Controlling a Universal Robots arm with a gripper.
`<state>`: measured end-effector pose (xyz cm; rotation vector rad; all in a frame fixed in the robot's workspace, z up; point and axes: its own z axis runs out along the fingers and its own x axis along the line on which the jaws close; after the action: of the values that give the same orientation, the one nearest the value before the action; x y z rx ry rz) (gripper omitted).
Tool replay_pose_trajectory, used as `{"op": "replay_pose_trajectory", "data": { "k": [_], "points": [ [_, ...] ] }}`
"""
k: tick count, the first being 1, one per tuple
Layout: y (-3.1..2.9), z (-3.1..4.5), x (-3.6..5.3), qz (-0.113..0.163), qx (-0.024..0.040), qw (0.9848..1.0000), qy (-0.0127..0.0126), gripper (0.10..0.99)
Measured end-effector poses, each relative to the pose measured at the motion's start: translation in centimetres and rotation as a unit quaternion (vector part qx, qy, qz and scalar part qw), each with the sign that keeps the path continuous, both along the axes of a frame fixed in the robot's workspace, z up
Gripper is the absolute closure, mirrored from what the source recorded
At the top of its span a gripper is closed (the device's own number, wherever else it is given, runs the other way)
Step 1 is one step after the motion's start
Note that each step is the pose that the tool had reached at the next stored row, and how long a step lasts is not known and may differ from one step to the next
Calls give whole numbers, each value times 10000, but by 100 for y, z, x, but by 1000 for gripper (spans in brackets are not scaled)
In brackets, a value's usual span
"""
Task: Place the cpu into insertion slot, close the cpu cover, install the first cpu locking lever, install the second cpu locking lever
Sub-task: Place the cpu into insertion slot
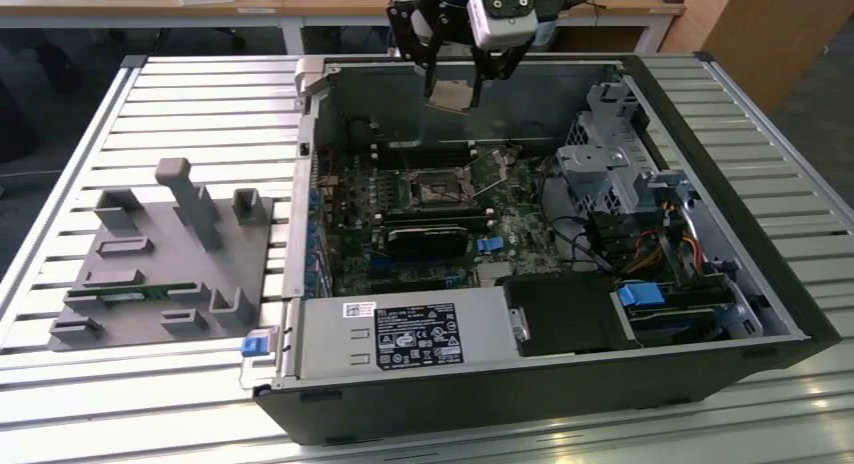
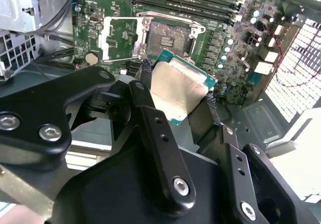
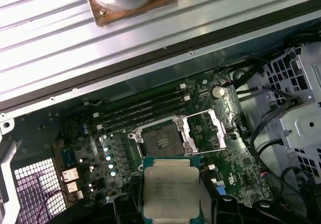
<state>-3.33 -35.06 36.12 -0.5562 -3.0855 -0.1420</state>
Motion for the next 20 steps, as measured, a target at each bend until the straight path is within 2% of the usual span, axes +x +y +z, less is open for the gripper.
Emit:
{"op": "replay_pose_trajectory", "data": {
  "k": [8, 16, 20],
  "points": [
    [0, -5, -27, -416, 0, 9991, 0, 545],
    [0, -7, -58, -750, 0, 9972, 0, 545],
    [0, -8, -64, -922, 0, 9957, 0, 545]
  ]
}}
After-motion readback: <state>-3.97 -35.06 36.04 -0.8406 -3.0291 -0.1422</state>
